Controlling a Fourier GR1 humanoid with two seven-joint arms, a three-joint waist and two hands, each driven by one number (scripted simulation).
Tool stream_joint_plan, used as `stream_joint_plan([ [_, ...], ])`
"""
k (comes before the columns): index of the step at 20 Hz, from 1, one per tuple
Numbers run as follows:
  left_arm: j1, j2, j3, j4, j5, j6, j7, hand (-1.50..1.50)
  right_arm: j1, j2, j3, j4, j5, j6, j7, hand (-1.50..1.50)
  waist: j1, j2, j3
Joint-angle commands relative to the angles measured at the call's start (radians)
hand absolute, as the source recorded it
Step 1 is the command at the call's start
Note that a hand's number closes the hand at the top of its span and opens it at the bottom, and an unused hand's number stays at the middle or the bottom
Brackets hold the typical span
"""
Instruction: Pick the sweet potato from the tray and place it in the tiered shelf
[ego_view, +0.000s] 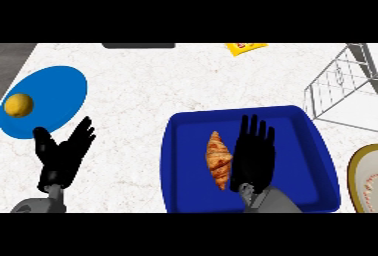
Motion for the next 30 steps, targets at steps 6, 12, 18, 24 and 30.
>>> stream_joint_plan([
  [6, 0.017, 0.02, 0.036, 0.022, 0.018, -0.054, 0.01, 0.0, 0.012, 0.017, -0.099, 0.092, 0.117, 0.012, 0.032, -1.5, 0.002, 0.004, -0.004],
  [12, 0.02, -0.026, 0.022, 0.024, -0.039, -0.025, 0.013, 0.0, 0.005, 0.078, -0.154, 0.142, 0.178, -0.04, -0.06, -1.5, 0.001, 0.004, -0.004],
  [18, -0.058, -0.051, 0.043, 0.083, -0.069, -0.019, 0.026, 0.0, 0.054, 0.071, -0.192, 0.202, 0.219, -0.122, -0.161, -1.5, -0.002, 0.005, -0.004],
  [24, 0.042, -0.045, 0.023, -0.011, -0.068, -0.024, 0.027, 0.0, 0.041, 0.042, -0.156, 0.293, 0.157, 0.085, -0.266, 1.5, 0.011, 0.004, -0.004],
  [30, 0.024, -0.053, 0.026, -0.018, -0.076, -0.036, 0.047, 0.0, 0.028, 0.127, -0.158, 0.313, 0.157, -0.057, -0.308, 1.5, 0.008, 0.004, -0.004],
])
